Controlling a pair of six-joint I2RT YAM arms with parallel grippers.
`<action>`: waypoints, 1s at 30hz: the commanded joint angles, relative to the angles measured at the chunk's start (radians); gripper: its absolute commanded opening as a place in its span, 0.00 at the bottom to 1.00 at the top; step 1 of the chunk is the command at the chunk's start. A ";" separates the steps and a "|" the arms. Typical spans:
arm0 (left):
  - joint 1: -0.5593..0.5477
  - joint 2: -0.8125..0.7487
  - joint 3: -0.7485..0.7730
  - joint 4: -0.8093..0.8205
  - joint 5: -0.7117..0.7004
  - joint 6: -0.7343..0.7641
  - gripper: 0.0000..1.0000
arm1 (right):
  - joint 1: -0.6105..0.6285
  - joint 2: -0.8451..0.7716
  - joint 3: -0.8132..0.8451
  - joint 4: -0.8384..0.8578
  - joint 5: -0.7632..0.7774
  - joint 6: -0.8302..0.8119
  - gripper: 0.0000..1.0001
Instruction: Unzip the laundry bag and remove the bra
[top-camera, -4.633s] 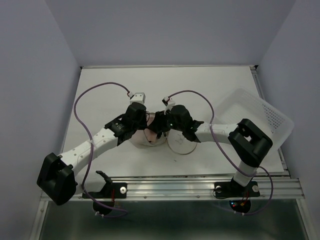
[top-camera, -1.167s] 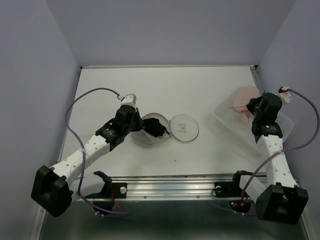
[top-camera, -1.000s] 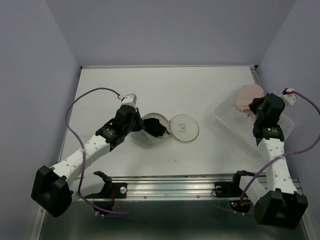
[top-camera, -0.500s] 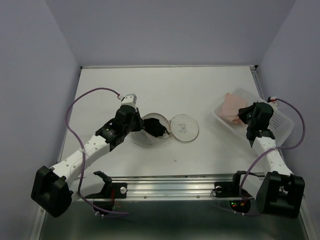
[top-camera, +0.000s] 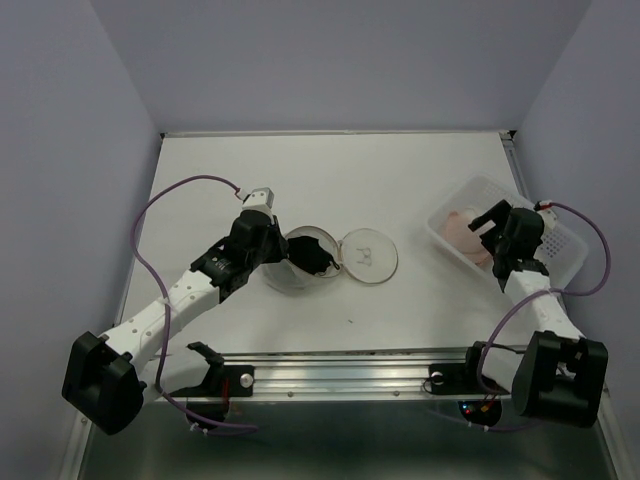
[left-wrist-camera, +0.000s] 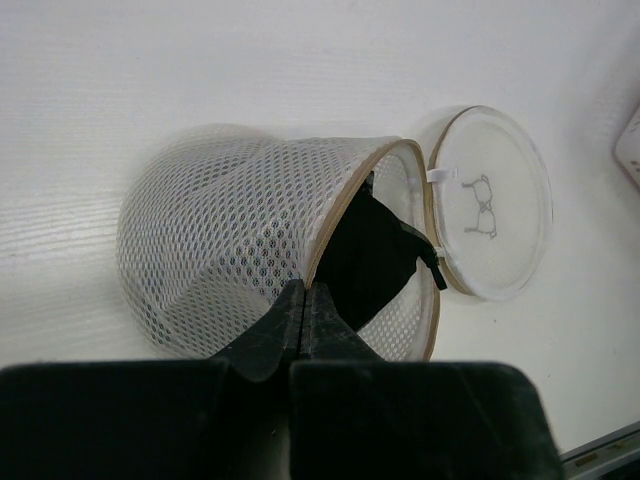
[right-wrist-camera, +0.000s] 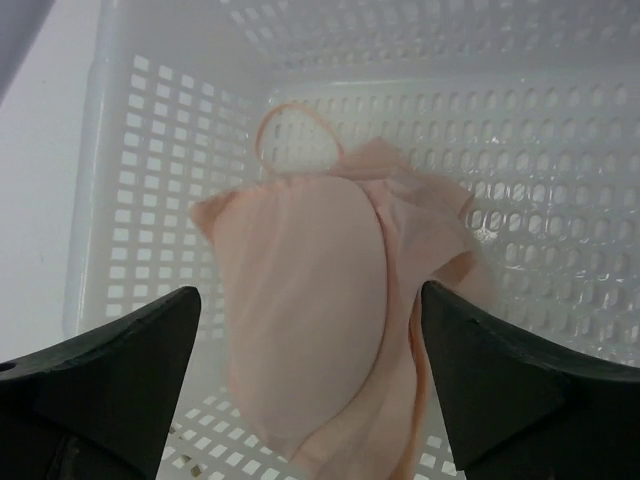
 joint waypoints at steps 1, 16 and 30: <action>0.005 -0.037 0.009 0.012 0.007 0.016 0.00 | -0.006 -0.080 0.130 -0.088 0.069 -0.058 1.00; 0.005 -0.049 -0.007 0.008 0.019 0.003 0.00 | 0.315 -0.102 0.371 -0.033 -0.496 -0.058 0.99; 0.005 -0.074 -0.051 0.006 0.031 -0.028 0.00 | 0.929 0.321 0.277 0.258 -0.329 -0.106 0.95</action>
